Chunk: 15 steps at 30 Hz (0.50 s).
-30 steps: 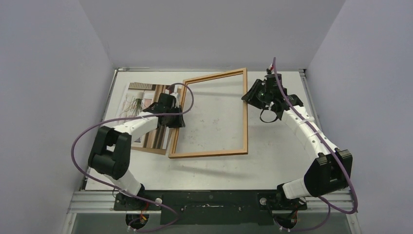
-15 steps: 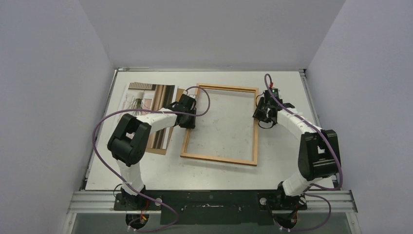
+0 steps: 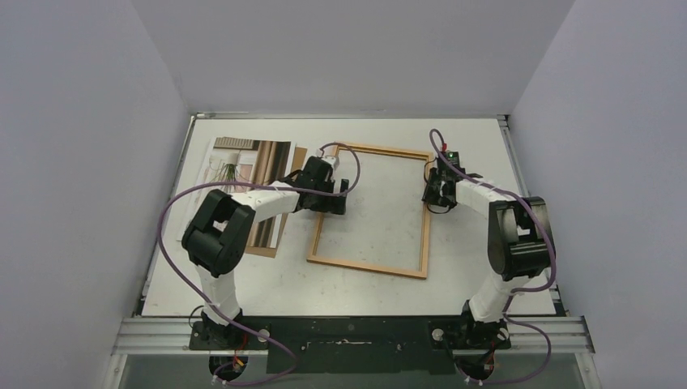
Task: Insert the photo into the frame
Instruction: Turn over the photo frame at the center of the board.
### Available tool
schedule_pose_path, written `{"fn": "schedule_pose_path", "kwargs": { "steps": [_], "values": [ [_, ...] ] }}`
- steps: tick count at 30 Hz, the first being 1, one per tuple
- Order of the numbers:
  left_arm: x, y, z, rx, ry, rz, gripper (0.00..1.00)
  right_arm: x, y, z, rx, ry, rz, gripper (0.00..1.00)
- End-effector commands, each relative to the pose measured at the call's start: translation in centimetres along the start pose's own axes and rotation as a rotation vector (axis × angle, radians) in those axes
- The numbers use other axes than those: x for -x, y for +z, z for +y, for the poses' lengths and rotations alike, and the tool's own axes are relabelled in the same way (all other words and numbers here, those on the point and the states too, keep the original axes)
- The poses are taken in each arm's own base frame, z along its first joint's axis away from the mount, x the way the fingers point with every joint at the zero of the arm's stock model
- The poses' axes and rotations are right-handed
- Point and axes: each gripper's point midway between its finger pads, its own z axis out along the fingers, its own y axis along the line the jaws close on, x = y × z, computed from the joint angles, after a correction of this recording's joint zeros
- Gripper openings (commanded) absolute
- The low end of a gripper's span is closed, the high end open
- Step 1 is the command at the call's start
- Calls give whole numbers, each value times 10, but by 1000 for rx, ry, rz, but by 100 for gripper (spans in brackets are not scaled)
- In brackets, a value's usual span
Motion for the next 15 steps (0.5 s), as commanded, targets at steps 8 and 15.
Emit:
{"fn": "schedule_pose_path", "kwargs": {
  "steps": [8,15],
  "values": [
    [0,-62,-4,-137,35,1,97,62,12,-14,-130,-182,-131,6],
    [-42,-53,-5,-225,117,77,92,62,29,-5,-115,-193,-62,37]
  ]
}}
